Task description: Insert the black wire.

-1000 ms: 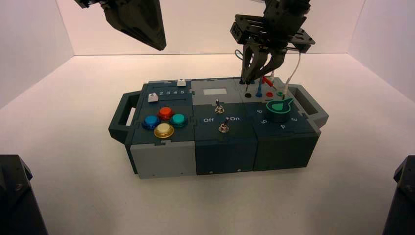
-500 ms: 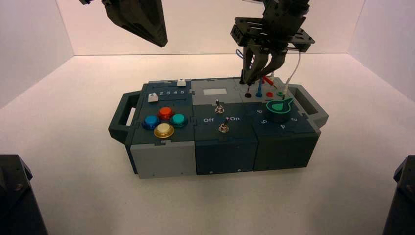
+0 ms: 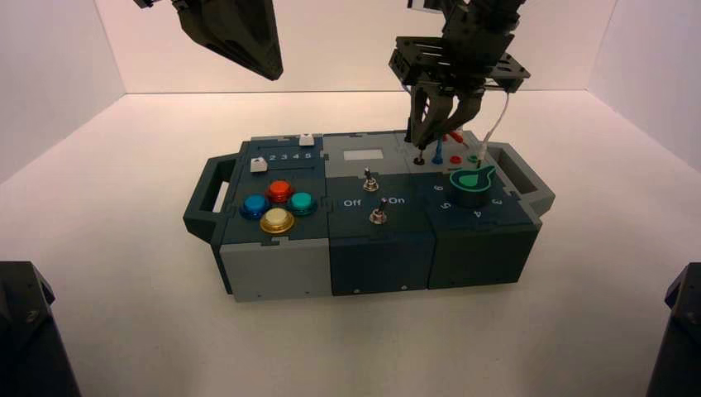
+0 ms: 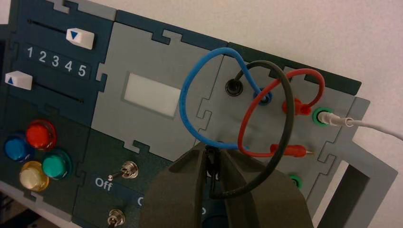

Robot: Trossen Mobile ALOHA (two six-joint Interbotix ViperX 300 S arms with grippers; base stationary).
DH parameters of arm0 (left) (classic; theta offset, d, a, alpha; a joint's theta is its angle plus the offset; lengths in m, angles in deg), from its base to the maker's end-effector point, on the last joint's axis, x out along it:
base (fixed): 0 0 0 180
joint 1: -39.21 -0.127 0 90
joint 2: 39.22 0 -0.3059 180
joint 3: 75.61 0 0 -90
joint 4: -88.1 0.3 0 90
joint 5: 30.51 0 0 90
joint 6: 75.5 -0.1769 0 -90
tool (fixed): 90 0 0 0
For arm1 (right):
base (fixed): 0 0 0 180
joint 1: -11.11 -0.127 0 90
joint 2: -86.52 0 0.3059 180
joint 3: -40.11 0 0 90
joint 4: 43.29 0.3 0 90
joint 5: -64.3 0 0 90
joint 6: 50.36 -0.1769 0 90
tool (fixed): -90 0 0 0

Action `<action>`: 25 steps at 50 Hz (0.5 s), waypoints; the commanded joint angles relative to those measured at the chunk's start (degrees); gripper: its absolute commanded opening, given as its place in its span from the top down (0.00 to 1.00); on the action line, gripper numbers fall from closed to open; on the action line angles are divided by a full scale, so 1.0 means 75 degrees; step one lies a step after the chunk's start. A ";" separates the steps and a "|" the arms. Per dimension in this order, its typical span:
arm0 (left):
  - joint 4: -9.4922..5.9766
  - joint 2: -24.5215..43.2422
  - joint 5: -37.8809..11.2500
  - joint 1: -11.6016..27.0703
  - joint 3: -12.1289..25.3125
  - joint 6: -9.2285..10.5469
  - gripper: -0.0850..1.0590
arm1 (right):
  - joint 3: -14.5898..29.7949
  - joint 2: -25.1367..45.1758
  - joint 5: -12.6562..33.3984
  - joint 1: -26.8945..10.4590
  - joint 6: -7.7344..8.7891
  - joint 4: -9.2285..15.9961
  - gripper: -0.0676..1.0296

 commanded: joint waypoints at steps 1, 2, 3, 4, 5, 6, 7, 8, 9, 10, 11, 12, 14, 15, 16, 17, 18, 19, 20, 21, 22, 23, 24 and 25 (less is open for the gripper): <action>0.0000 -0.0035 0.0023 0.0012 0.0223 -0.0012 0.95 | 0.0223 -0.0059 -0.0023 -0.0012 -0.0012 -0.0023 0.96; 0.0012 -0.0035 0.0023 0.0012 0.0223 -0.0023 0.95 | 0.0223 -0.0047 -0.0023 -0.0023 -0.0012 -0.0035 0.96; 0.0012 -0.0035 0.0023 0.0012 0.0211 -0.0023 0.95 | 0.0234 -0.0035 -0.0023 -0.0012 -0.0023 -0.0035 0.96; 0.0000 -0.0023 0.0023 0.0012 0.0223 -0.0023 0.95 | 0.0234 -0.0035 -0.0023 -0.0023 -0.0023 -0.0035 0.96; 0.0012 -0.0035 0.0023 0.0012 0.0223 -0.0023 0.95 | 0.0234 -0.0023 -0.0023 -0.0023 -0.0012 -0.0035 0.96; 0.0012 -0.0023 0.0023 0.0012 0.0211 -0.0023 0.95 | 0.0234 -0.0012 -0.0023 -0.0023 -0.0012 -0.0035 0.96; 0.0012 -0.0035 0.0023 0.0012 0.0223 -0.0023 0.95 | 0.0234 -0.0012 -0.0023 -0.0023 -0.0023 -0.0035 0.96; 0.0000 -0.0023 0.0023 0.0012 0.0223 -0.0012 0.95 | 0.0234 0.0000 -0.0023 -0.0012 -0.0023 -0.0035 0.96; 0.0012 -0.0035 0.0023 0.0012 0.0223 -0.0012 0.95 | 0.0234 0.0012 -0.0023 -0.0012 -0.0023 -0.0035 0.96; 0.0012 -0.0035 0.0023 0.0012 0.0223 -0.0023 0.95 | 0.0234 0.0012 -0.0023 -0.0012 -0.0012 -0.0035 0.96; 0.0012 -0.0023 0.0023 0.0012 0.0223 -0.0023 0.95 | 0.0234 0.0012 -0.0023 -0.0023 -0.0012 -0.0035 0.96; 0.0012 -0.0035 0.0023 0.0012 0.0211 -0.0023 0.95 | 0.0234 0.0023 -0.0023 -0.0023 -0.0023 -0.0035 0.96; 0.0012 -0.0023 0.0023 0.0012 0.0223 -0.0023 0.95 | 0.0234 0.0035 -0.0023 -0.0023 -0.0012 -0.0035 0.96; 0.0012 -0.0035 0.0023 0.0012 0.0223 -0.0035 0.95 | 0.0234 0.0035 -0.0023 -0.0023 -0.0023 -0.0035 0.96; 0.0012 -0.0035 0.0023 0.0012 0.0223 -0.0035 0.95 | 0.0234 0.0047 -0.0023 -0.0023 -0.0023 -0.0035 0.96; 0.0012 -0.0035 0.0023 0.0012 0.0211 -0.0035 0.95 | 0.0223 0.0047 -0.0012 -0.0012 -0.0023 -0.0035 0.96; 0.0012 -0.0023 0.0023 0.0012 0.0223 -0.0035 0.95 | 0.0234 0.0047 -0.0023 -0.0023 -0.0023 -0.0035 0.96; 0.0012 -0.0023 0.0023 0.0012 0.0223 -0.0035 0.95 | 0.0223 0.0059 -0.0023 -0.0023 -0.0023 -0.0035 0.96; 0.0012 -0.0023 0.0023 0.0012 0.0223 -0.0035 0.95 | 0.0223 0.0059 -0.0023 -0.0023 -0.0012 -0.0035 0.96; 0.0012 -0.0012 0.0023 0.0012 0.0223 -0.0035 0.95 | 0.0223 0.0070 -0.0012 -0.0023 -0.0012 -0.0035 0.96; 0.0012 -0.0012 0.0012 0.0012 0.0223 -0.0035 0.95 | 0.0223 0.0070 -0.0023 -0.0023 -0.0012 -0.0035 0.96; 0.0012 -0.0012 0.0023 0.0012 0.0223 -0.0035 0.95 | 0.0223 0.0070 -0.0023 -0.0023 -0.0023 -0.0035 0.96; 0.0012 -0.0012 0.0023 0.0012 0.0234 -0.0035 0.95 | 0.0211 0.0070 -0.0023 -0.0023 -0.0012 -0.0035 0.96; 0.0012 -0.0012 0.0023 0.0012 0.0234 -0.0035 0.95 | 0.0223 0.0070 -0.0023 -0.0012 -0.0012 -0.0035 0.96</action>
